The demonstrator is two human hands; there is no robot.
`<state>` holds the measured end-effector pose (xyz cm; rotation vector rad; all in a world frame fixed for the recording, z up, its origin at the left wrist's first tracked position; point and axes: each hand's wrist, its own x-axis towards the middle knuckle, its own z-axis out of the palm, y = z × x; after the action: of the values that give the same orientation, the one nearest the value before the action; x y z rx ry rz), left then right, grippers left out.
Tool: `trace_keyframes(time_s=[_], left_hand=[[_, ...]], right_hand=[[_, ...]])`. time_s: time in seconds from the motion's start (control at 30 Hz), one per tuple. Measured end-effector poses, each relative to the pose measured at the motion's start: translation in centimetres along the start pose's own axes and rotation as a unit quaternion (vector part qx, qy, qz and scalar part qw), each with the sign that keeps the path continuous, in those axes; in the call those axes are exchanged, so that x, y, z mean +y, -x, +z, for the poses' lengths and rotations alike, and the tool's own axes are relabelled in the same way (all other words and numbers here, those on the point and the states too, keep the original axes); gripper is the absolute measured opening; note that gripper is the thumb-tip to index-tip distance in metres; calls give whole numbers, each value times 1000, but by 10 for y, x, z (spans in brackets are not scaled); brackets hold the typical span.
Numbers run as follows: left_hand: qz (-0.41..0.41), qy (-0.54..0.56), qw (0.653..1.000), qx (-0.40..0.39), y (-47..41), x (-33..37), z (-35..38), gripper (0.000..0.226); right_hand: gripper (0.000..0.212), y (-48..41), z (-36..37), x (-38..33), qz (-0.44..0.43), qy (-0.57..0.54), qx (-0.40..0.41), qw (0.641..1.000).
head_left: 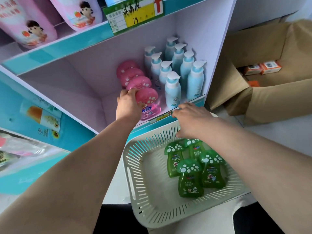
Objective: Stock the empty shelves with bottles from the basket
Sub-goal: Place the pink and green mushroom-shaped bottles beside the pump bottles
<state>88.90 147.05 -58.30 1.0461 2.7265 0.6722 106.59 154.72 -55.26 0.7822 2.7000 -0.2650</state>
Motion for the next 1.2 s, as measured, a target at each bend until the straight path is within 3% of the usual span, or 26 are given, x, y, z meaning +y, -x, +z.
trace_keyframes(time_s=[0.43, 0.53, 0.57, 0.63, 0.7, 0.77, 0.83, 1.0, 1.13, 1.2], left_hand=[[18, -12, 999, 39, 16, 11, -7, 53], [108, -28, 989, 92, 31, 24, -12, 44], [154, -18, 985, 69, 38, 28, -10, 38], [213, -20, 975, -57, 55, 31, 6, 27], [205, -91, 952, -206, 74, 30, 33, 26], [191, -186, 920, -288, 91, 24, 62, 30], [187, -227, 897, -330, 103, 20, 91, 34], [150, -195, 881, -403, 123, 26, 150, 54], [141, -178, 876, -426, 123, 29, 175, 65], [132, -166, 873, -439, 119, 28, 178, 63]], right_hand=[[62, 5, 1, 4, 30, 1, -43, 999], [57, 17, 3, 21, 39, -6, -53, 998], [54, 23, 7, 29, 43, -7, -54, 998], [47, 31, 22, 45, 55, 5, -62, 997], [42, 37, 46, 57, 71, 16, -81, 994], [40, 38, 74, 64, 71, 8, -98, 993], [38, 39, 98, 66, 55, 1, -111, 992], [46, 40, 147, 72, 65, -41, -127, 989], [77, 37, 166, 77, 68, -93, -141, 983], [75, 34, 170, 80, 80, -119, -141, 980]])
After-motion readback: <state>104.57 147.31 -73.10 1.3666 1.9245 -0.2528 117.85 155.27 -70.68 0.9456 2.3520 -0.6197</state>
